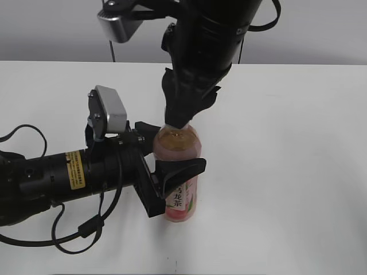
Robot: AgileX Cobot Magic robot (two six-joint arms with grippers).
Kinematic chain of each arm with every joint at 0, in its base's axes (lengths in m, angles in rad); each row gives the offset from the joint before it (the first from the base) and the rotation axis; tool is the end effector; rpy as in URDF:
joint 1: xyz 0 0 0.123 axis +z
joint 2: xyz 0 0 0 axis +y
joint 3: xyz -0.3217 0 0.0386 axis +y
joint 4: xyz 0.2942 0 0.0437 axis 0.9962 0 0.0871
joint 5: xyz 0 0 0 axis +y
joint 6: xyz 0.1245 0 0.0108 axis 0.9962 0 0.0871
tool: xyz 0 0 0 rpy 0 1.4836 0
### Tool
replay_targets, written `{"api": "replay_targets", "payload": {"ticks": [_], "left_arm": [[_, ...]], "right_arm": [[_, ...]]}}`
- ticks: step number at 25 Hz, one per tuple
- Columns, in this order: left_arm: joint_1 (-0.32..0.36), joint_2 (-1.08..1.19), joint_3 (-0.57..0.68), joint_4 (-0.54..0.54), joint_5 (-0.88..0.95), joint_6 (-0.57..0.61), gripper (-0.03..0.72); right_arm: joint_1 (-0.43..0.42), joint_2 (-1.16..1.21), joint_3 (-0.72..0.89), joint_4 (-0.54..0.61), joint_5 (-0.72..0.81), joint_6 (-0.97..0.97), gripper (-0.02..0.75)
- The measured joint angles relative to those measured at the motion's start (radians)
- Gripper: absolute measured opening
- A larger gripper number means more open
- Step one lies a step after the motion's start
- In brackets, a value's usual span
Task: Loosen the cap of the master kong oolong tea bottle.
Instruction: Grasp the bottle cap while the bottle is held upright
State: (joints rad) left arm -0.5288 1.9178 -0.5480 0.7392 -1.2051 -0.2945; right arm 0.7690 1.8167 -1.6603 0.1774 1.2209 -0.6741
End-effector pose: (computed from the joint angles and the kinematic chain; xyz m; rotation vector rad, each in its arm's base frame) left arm 0.2562 -0.2407 0.1144 0.9646 1.5412 -0.9603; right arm 0.3074 0.3263 0.3047 -1.8474 2.1806 0.2699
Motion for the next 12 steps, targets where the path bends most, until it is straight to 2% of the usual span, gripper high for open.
{"api": "replay_targets", "payload": {"ticks": [12], "left_arm": [[0.0,0.0,0.0,0.004,0.0,0.006,0.46]], "right_arm": [[0.0,-0.001,0.0,0.0,-0.001,-0.564,0.276]]}}
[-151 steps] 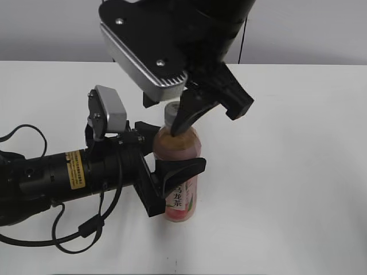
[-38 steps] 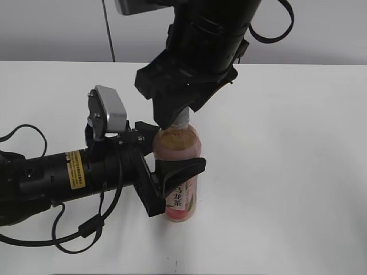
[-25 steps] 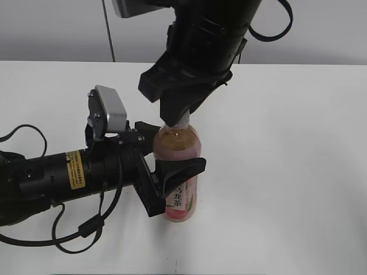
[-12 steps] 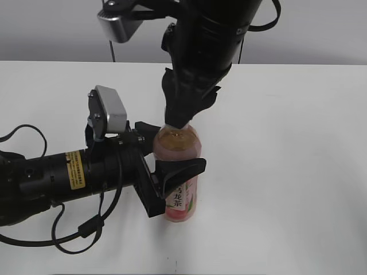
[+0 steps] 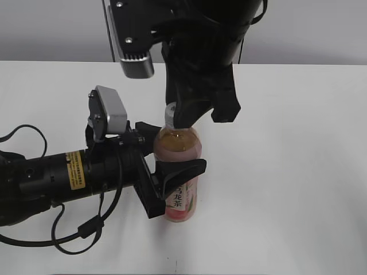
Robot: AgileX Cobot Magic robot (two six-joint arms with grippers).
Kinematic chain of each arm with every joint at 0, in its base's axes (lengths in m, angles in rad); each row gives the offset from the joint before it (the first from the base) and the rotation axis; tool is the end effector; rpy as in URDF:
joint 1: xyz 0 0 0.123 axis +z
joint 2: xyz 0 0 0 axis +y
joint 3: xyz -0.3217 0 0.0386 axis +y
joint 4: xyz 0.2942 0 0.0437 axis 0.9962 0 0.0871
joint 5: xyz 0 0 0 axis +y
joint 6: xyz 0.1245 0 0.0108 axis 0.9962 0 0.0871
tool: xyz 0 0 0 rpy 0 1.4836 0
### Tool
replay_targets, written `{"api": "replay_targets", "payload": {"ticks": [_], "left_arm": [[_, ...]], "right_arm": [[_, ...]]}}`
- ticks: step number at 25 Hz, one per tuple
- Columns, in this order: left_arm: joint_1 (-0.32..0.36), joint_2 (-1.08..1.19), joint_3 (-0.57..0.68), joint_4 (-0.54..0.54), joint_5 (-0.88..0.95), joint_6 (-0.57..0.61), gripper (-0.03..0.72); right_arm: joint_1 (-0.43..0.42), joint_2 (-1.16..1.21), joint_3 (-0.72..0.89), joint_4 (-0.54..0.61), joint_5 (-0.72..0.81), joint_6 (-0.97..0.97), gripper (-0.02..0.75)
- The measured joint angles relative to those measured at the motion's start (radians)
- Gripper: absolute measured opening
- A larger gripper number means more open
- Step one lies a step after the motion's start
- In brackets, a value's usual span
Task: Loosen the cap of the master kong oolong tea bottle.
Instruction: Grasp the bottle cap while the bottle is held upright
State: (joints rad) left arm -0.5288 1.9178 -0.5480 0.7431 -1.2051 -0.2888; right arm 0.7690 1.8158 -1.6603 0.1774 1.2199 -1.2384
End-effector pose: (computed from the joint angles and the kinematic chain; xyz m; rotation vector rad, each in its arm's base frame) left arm 0.2558 -0.2409 0.1143 0.9726 1.5365 -0.9579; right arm 0.3074 0.3263 0.3051 -2.3526 1.5609 0.1478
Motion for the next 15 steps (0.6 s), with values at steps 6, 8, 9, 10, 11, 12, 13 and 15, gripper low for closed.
{"api": "replay_targets", "payload": {"ticks": [6,8,9,10,11,12,13,15], "left_arm": [[0.0,0.0,0.0,0.002,-0.001,0.002,0.46],[0.0,0.0,0.0,0.002,-0.001,0.002,0.46],[0.0,0.0,0.0,0.003,-0.001,0.002,0.46],[0.0,0.0,0.0,0.003,-0.001,0.002,0.46],[0.0,0.0,0.0,0.003,-0.001,0.002,0.46],[0.0,0.0,0.0,0.003,-0.001,0.002,0.46],[0.0,0.0,0.0,0.003,-0.001,0.003,0.46],[0.0,0.0,0.0,0.003,-0.001,0.003,0.46]], "right_arm": [[0.0,-0.001,0.0,0.0,0.0,-0.263,0.276],[0.0,-0.002,0.0,0.0,0.0,-0.364,0.276],[0.0,-0.002,0.0,0.0,0.0,-0.406,0.276],[0.0,-0.002,0.0,0.0,0.0,-0.453,0.276],[0.0,-0.002,0.0,0.0,0.0,-0.5,0.276],[0.0,-0.003,0.0,0.0,0.0,-0.539,0.276],[0.0,-0.003,0.0,0.0,-0.001,-0.584,0.276],[0.0,-0.003,0.0,0.0,-0.001,-0.671,0.276]]}}
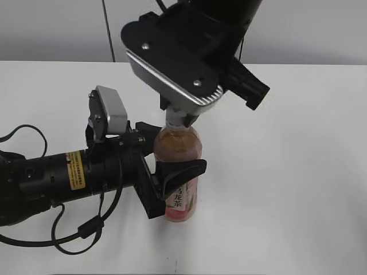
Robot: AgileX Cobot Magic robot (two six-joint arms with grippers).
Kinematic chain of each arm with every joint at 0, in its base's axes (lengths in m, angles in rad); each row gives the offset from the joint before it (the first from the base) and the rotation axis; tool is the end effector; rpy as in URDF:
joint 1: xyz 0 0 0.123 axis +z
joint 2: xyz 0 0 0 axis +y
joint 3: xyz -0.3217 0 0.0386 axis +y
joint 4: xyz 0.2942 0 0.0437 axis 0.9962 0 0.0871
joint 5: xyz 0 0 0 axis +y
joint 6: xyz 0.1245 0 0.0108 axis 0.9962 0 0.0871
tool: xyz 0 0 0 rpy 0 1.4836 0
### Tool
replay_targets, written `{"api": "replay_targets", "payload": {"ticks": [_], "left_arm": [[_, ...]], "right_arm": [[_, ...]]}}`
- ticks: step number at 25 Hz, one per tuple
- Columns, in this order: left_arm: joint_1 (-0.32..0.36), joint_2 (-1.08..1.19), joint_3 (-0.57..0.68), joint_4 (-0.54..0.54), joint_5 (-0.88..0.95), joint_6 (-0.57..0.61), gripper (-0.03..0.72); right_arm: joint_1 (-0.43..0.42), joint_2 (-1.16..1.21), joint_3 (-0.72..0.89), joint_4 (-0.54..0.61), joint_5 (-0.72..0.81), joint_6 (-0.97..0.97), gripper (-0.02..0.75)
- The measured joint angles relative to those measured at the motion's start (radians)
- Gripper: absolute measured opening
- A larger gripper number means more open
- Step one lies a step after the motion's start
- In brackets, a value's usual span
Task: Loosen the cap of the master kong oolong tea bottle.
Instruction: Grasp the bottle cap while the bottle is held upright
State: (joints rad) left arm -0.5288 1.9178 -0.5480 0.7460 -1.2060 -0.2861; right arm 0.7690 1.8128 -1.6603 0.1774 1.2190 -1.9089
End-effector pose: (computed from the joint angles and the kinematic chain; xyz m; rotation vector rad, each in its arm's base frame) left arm 0.2554 -0.2410 0.1144 0.9771 1.5331 -0.9577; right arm 0.3071 0.3260 0.3065 -2.7195 0.6957 -0.0107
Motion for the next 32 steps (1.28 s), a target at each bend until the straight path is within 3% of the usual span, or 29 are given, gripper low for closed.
{"api": "replay_targets", "payload": {"ticks": [14,32], "left_arm": [[0.0,0.0,0.0,-0.003,0.004,-0.002,0.46],[0.0,0.0,0.0,-0.004,0.004,-0.004,0.46]], "right_arm": [[0.0,0.0,0.0,0.002,-0.007,-0.428,0.276],[0.0,0.0,-0.002,0.004,-0.009,-0.613,0.276]]}}
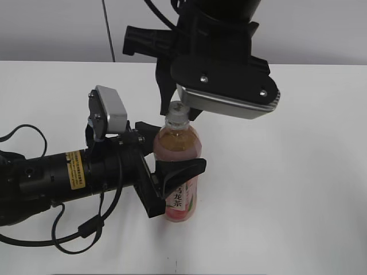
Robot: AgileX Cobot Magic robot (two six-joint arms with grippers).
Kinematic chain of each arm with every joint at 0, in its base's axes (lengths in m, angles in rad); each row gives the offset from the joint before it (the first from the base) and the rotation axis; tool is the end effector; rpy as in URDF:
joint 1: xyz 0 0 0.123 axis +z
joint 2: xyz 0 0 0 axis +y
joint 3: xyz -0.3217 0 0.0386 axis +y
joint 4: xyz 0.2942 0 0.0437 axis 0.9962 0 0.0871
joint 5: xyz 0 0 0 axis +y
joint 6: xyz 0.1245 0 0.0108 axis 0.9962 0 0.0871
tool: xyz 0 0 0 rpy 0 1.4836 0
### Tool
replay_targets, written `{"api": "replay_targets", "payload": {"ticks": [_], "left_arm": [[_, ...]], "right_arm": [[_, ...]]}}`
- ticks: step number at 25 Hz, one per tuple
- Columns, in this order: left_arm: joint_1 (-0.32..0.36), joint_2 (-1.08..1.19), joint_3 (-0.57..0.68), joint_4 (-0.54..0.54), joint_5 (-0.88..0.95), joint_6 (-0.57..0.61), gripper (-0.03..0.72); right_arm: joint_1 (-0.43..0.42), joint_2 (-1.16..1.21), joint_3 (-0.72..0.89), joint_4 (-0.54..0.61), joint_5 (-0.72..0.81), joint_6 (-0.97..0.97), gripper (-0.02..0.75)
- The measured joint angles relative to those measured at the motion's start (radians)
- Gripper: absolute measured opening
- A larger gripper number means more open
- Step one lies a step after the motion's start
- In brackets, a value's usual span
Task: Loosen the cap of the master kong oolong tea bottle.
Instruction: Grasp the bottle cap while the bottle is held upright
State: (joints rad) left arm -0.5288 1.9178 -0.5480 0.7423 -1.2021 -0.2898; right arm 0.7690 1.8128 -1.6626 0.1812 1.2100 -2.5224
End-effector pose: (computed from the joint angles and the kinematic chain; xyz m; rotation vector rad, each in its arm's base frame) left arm 0.2559 -0.2408 0.1140 0.9722 1.5401 -0.9565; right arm 0.3078 0.3272 0.3077 -2.8061 -0.1561 -0.1626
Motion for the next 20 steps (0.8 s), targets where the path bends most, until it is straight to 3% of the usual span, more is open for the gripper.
{"api": "replay_targets", "payload": {"ticks": [20], "left_arm": [[0.0,0.0,0.0,0.0,-0.001,-0.001,0.46]], "right_arm": [[0.0,0.0,-0.01,-0.004,0.006,-0.092,0.274]]}}
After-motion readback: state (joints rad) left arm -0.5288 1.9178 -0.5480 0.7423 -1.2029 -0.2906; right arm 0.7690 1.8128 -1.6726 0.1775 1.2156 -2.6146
